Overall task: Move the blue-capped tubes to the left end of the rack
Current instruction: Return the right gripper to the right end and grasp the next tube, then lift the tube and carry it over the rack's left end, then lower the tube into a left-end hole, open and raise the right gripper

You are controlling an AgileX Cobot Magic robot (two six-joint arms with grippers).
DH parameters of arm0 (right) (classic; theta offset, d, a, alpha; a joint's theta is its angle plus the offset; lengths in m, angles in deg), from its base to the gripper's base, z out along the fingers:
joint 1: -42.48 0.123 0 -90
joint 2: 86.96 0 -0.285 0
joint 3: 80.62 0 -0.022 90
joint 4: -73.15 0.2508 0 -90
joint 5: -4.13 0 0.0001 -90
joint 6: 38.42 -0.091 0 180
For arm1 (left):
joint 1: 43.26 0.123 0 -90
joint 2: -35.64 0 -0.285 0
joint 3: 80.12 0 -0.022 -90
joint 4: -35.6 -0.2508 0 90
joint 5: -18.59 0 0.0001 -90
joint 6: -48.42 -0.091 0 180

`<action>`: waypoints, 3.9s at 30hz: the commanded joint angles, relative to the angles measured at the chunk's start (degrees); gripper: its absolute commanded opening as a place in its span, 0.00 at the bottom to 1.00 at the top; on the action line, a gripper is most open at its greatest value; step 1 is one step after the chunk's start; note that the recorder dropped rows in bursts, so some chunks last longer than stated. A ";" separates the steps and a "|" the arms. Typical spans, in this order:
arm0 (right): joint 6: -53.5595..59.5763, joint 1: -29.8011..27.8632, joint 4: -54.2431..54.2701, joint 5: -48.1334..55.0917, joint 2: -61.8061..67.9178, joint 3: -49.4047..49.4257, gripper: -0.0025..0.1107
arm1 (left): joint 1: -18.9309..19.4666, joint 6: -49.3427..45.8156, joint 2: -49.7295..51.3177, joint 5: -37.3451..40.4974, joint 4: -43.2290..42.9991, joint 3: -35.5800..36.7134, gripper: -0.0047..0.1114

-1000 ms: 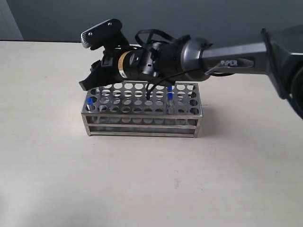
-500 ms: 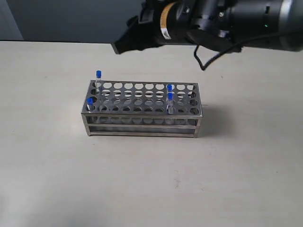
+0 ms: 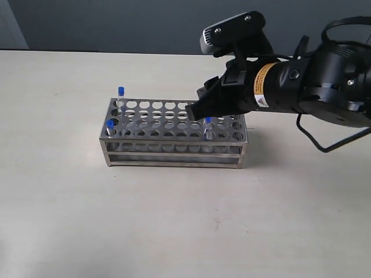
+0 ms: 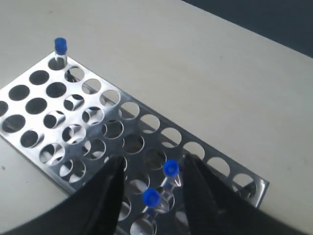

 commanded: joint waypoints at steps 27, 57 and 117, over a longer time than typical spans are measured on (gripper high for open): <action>0.49 -8.20 3.89 -21.30 13.77 4.08 0.39 | -0.25 0.04 0.20 -0.69 0.27 -0.30 0.05; 0.25 -3.54 -0.97 -13.59 -1.60 1.35 0.02 | -0.25 0.04 0.20 -0.69 0.27 -0.30 0.05; -1.18 8.57 -9.75 -16.99 34.42 -31.87 0.21 | -0.25 0.04 0.20 -0.69 0.27 -0.30 0.05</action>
